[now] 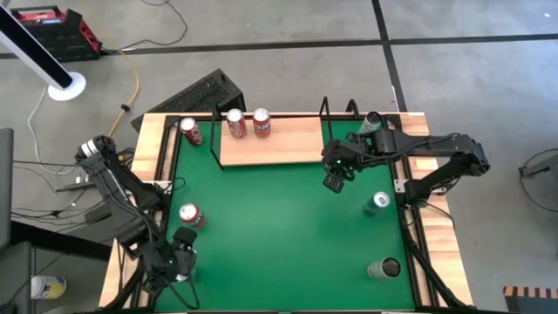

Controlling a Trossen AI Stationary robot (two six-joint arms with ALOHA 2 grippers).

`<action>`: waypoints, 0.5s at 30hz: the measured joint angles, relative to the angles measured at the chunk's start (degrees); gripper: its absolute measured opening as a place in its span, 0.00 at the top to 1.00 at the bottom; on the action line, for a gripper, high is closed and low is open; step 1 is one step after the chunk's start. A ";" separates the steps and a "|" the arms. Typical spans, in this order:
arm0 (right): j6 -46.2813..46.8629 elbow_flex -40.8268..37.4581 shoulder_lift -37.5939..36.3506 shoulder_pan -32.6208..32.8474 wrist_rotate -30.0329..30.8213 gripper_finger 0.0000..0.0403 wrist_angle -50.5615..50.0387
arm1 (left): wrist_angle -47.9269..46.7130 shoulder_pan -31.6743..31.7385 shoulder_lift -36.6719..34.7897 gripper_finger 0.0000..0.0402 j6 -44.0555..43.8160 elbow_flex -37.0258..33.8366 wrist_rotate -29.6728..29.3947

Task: Place canned beverage on shelf
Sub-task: Put the left blue soda can on the shelf

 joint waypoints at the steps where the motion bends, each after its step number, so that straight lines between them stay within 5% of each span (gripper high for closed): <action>1: 0.00 0.00 0.00 -0.02 0.00 0.54 0.02 | -0.02 -0.01 0.02 0.34 0.00 0.00 -0.14; 15: 0.89 0.00 0.02 0.00 0.01 0.54 0.04 | -0.02 0.02 0.05 0.27 2.54 -0.02 -2.62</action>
